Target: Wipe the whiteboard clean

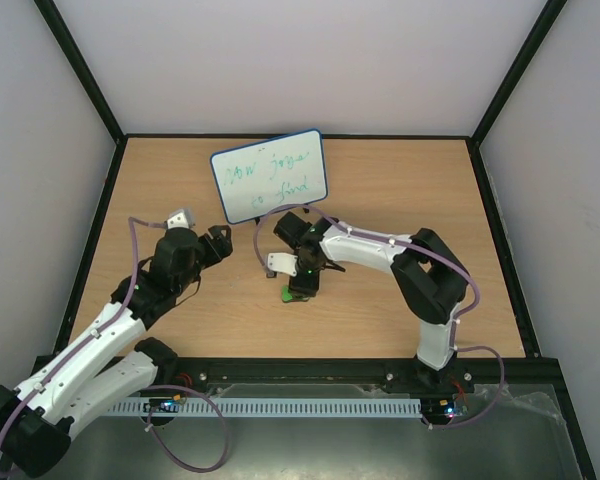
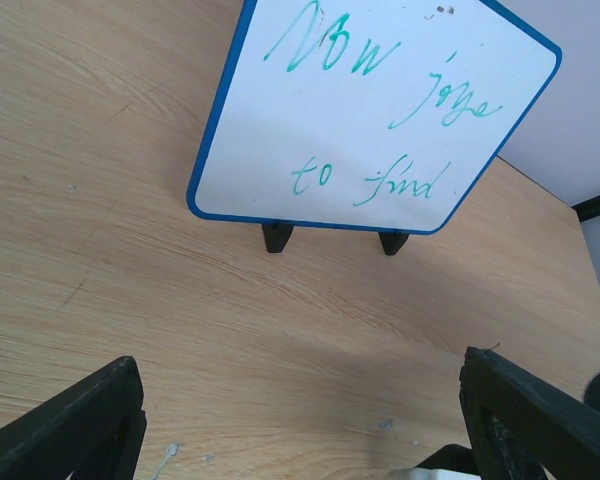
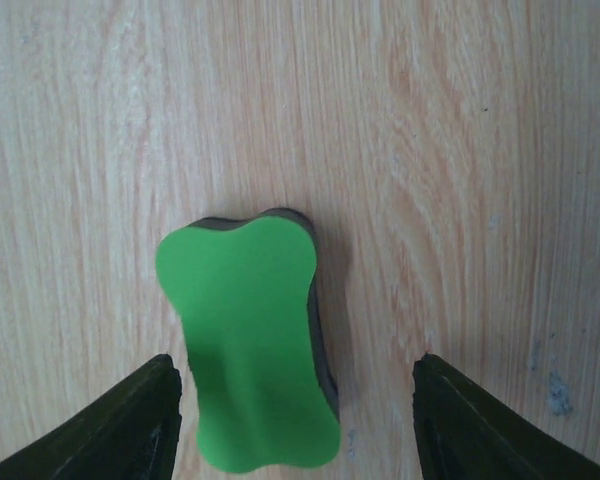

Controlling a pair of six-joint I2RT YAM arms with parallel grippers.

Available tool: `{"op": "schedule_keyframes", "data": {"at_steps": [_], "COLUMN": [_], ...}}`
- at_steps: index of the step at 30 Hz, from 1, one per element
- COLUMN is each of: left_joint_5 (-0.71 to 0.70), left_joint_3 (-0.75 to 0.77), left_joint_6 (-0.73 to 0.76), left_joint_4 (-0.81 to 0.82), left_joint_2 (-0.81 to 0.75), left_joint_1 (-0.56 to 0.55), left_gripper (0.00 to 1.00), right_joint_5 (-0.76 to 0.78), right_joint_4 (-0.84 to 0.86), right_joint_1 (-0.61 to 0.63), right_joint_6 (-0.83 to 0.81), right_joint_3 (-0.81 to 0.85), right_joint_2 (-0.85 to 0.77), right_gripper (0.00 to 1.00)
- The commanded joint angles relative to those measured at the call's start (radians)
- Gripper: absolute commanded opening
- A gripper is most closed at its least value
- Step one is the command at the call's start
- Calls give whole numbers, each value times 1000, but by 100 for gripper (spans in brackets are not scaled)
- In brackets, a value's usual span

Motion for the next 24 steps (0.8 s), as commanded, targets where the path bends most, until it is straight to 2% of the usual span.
{"op": "schedule_keyframes", "data": {"at_steps": [1,6,24], "left_joint_5": [-22,-31,-11], "left_joint_3": [-8,-3,-30], "left_joint_6": [-7,15,-7], "left_joint_4": [1,-2,13], "left_joint_2": [-7,6,6], "left_joint_1": [6,7,7], "left_gripper": [85,85,85], "right_joint_5": [21,-20,-56], "right_joint_4": [-49,-111,-163], "right_joint_1": [10,18,22], "right_joint_6": [-49,-91,-116], "right_joint_3": [65,104,127], "right_joint_2": [55,89,76], "right_gripper": [59,54,56]}}
